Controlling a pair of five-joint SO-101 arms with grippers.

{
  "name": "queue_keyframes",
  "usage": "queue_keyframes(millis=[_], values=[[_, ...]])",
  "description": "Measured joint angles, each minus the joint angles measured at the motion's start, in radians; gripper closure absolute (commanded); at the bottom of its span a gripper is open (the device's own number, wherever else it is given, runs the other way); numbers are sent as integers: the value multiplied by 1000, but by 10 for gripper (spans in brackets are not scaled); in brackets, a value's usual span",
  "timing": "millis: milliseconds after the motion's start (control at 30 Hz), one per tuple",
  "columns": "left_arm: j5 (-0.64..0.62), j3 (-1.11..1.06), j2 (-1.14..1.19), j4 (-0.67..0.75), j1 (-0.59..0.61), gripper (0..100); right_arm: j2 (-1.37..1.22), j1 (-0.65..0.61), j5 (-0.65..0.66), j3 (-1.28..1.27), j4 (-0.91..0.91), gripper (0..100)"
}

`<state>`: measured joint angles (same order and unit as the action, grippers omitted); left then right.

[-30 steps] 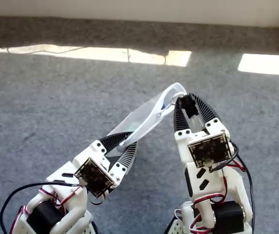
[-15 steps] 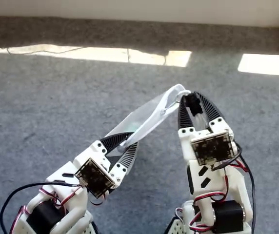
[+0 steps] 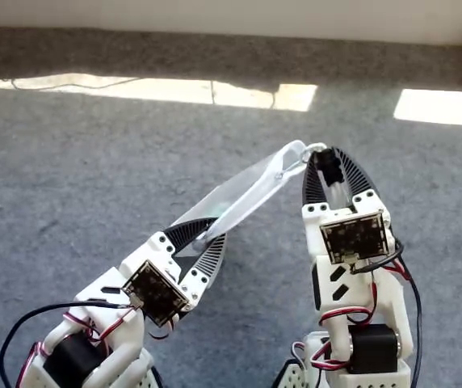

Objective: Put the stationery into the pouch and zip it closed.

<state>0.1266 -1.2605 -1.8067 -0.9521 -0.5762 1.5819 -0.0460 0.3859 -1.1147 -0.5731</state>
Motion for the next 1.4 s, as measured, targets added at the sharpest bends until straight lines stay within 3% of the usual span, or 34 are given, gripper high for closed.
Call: queue_keyframes(millis=[600,1400], values=[[0,31,5,-29,32,996,0,92,2,-5,28,993],[-2,110,6,-117,64,996,0,95,0,-43,77,993]])
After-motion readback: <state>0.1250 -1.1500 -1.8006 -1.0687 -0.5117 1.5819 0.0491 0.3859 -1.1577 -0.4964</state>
